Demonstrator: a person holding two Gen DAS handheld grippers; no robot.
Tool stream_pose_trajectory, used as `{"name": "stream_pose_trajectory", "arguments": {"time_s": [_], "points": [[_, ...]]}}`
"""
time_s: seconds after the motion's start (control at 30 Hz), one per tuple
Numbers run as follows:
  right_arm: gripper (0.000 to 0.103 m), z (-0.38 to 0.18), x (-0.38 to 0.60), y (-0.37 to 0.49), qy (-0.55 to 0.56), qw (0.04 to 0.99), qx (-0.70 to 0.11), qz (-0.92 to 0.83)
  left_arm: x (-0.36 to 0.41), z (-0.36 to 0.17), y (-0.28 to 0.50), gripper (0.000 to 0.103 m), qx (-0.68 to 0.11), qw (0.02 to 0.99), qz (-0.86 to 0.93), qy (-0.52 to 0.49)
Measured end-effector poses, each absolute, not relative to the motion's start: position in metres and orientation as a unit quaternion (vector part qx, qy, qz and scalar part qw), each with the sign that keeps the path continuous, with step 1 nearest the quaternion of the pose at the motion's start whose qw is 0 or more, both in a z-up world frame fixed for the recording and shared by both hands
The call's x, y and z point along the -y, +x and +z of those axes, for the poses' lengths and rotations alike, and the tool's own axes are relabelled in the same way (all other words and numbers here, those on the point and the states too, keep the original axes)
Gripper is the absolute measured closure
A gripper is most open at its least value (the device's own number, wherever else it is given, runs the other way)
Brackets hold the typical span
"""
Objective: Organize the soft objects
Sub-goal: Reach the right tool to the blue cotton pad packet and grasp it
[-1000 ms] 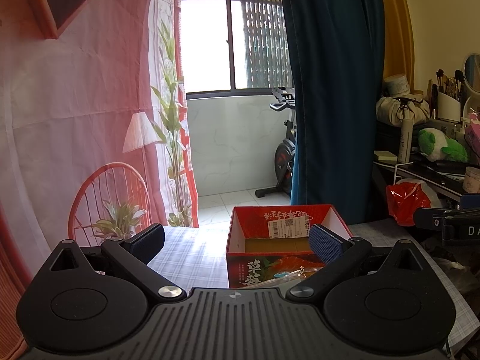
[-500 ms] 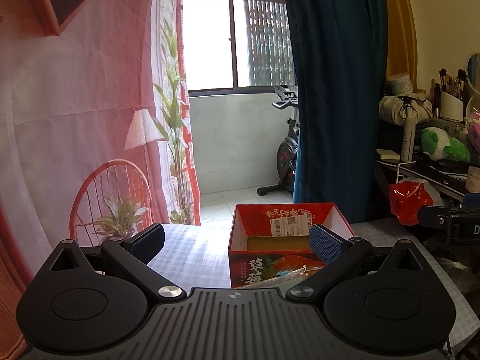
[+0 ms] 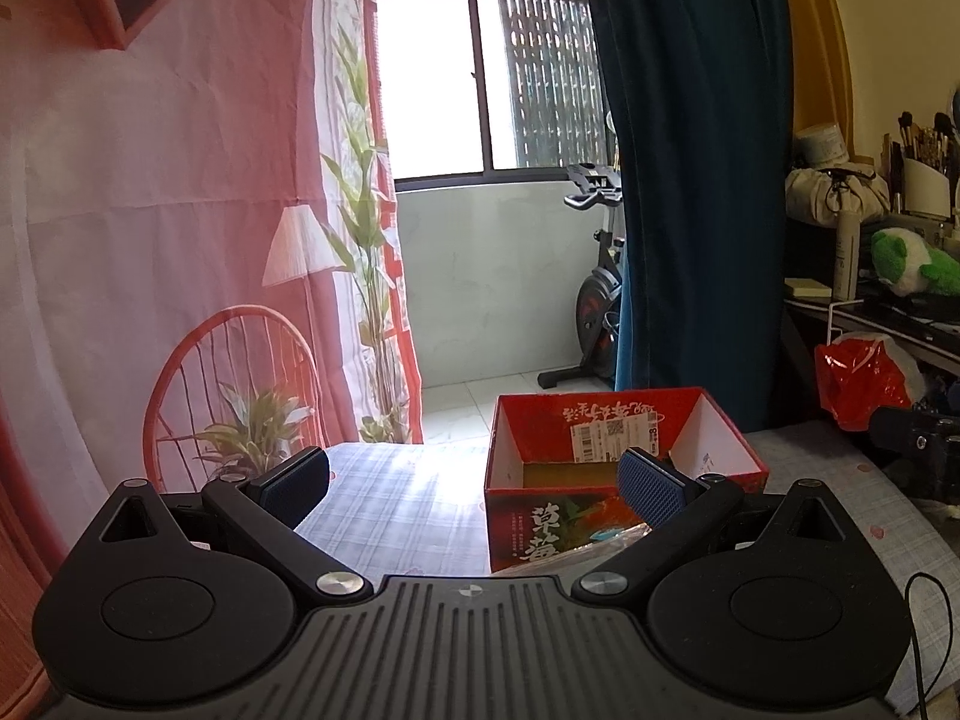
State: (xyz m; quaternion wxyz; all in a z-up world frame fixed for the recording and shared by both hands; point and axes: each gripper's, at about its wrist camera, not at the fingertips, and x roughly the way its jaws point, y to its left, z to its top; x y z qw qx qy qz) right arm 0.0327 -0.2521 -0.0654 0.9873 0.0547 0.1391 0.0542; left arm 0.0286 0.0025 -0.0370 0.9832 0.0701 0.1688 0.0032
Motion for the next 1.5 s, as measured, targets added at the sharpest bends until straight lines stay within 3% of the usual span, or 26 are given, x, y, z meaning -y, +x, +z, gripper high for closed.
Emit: {"name": "stream_pose_trajectory", "arguments": {"time_s": [0.23, 0.47, 0.63, 0.77, 0.9, 1.13, 1.3, 1.5], "points": [[0.0, -0.109, 0.241, 0.055, 0.066, 0.979, -0.184, 0.061, -0.02, -0.073, 0.052, 0.0, -0.225, 0.972, -0.015, 0.062], [0.0, -0.143, 0.219, 0.077, 0.059, 0.968, -0.227, 0.092, -0.071, -0.112, 0.068, 0.0, -0.249, 0.967, -0.039, -0.04], [0.001, -0.164, 0.197, 0.091, 0.043, 0.963, -0.247, 0.1, -0.075, -0.138, 0.082, 0.0, -0.262, 0.965, 0.003, 0.017], [0.016, -0.176, 0.18, 0.099, 0.029, 0.957, -0.265, 0.117, -0.079, -0.156, 0.089, 0.002, -0.288, 0.958, -0.003, 0.017], [0.034, -0.185, 0.164, 0.106, 0.021, 0.948, -0.285, 0.139, -0.082, -0.174, 0.1, 0.016, -0.312, 0.95, -0.016, 0.013], [0.055, -0.197, 0.148, 0.108, 0.008, 0.933, -0.309, 0.185, -0.093, -0.2, 0.114, 0.036, -0.334, 0.937, -0.076, -0.067], [0.08, -0.21, 0.149, 0.114, 0.02, 0.918, -0.339, 0.204, -0.099, -0.218, 0.12, 0.037, -0.343, 0.924, -0.108, -0.128], [0.088, -0.216, 0.163, 0.119, 0.049, 0.915, -0.348, 0.199, -0.093, -0.23, 0.126, 0.037, -0.366, 0.904, -0.148, -0.166]]}}
